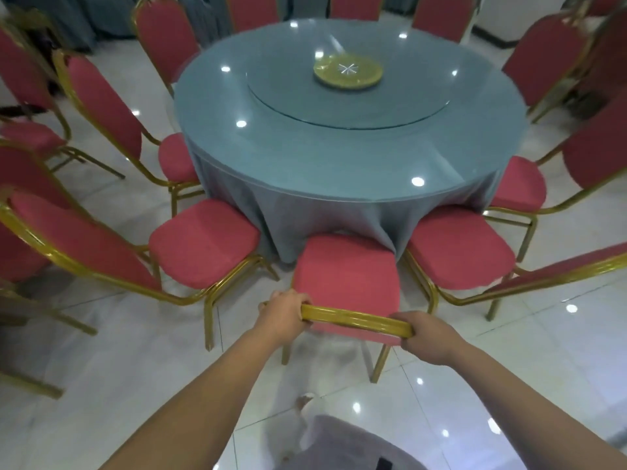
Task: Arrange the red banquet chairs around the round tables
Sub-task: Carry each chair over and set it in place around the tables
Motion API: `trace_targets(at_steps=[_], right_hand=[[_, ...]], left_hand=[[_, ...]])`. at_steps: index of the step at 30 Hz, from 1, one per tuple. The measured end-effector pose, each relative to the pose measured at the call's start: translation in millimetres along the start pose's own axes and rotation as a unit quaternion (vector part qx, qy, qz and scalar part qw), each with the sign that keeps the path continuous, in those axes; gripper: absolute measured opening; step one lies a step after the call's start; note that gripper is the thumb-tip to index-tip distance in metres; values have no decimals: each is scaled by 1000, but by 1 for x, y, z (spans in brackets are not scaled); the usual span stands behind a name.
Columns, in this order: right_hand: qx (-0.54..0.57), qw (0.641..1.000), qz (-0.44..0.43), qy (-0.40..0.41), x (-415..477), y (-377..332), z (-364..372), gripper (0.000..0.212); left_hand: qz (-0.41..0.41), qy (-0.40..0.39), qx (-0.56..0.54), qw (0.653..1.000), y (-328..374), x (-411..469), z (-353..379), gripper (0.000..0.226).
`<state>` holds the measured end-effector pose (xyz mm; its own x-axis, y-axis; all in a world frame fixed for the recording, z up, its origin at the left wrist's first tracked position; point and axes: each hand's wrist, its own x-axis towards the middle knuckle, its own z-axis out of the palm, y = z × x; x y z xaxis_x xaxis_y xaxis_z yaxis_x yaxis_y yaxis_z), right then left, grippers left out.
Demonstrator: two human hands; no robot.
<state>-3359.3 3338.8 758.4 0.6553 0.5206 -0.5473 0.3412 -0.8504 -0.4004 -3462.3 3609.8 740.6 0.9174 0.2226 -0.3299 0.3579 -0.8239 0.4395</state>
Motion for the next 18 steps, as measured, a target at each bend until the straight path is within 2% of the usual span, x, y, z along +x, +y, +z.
trace_targets(at_steps=[3,5,7,9,13,15,18], right_hand=[[4,994,-12,-105,17,-9,-18,56],[80,982,-32,-171,23,-25,-29,76],[179,967,-81,-165,35,-52,-32,75],[239,956,-117,-128,58,-84,-25,66],[247,953,-146,-99,118,-157,11,59],[228,954,-160,-107,140,-196,31,57],[201,952,-197,-122,164,-259,54,66]], left_hand=[[9,-20,-13,1000,-10,15,-5,30],[28,-67,-56,996,-24,17,-7,55],[26,-117,-112,987,-45,16,-15,80],[-32,-129,-154,979,-76,11,-23,93],[-183,-68,-195,961,-150,-11,-49,91],[-215,-25,-195,957,-188,-28,-69,88],[-232,-3,-226,946,-252,-54,-106,86]])
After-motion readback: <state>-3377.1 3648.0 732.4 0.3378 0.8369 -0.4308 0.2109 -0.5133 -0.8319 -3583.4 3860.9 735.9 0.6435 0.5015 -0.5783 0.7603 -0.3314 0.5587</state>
